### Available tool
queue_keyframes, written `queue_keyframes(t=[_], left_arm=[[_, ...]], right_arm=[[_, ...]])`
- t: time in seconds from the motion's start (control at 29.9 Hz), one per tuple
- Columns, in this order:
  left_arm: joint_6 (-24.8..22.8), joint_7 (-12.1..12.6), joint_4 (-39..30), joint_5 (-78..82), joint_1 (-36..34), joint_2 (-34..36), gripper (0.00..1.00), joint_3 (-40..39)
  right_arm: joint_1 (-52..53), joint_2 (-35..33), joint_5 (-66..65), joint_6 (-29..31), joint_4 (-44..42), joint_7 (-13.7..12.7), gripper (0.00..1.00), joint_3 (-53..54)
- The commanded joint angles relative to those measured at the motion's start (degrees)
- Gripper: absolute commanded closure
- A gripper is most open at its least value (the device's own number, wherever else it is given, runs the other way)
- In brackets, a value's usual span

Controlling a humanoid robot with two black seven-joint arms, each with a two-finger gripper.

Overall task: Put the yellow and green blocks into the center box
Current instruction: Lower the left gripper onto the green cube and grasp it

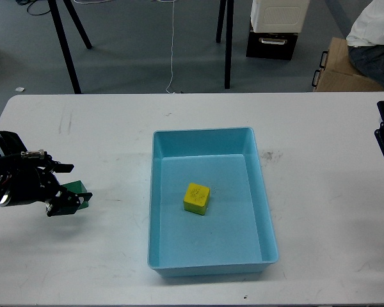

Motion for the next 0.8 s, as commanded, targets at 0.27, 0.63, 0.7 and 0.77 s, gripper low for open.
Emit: queue_keyframes(t=[0.27,0.63,0.7,0.77], left_arm=[[-0.3,0.0,0.9,0.0,0.0,-1.2,0.06,2.3],[0.0,0.0,3.9,0.0,0.0,-3.5,0.15,5.5],[-0.1,0.0,4.9,0.0,-0.1,-3.8,0.18,5.3],[-0.1,0.0,5.9,0.0,-0.1,-5.1,0.22,5.3]], right_arm=[[-1.3,0.1,0.1,-0.2,0.7,0.0,0.01,0.0],[-1.9,0.2,0.1,-0.2,0.9,0.0,0.01,-0.1],[-2.3,0.3,0.2,-0.9,1.9,0.0,0.01,-0.1],[-2.5,0.3,0.4,-1.9,3.2,0.0,0.01,-0.3]])
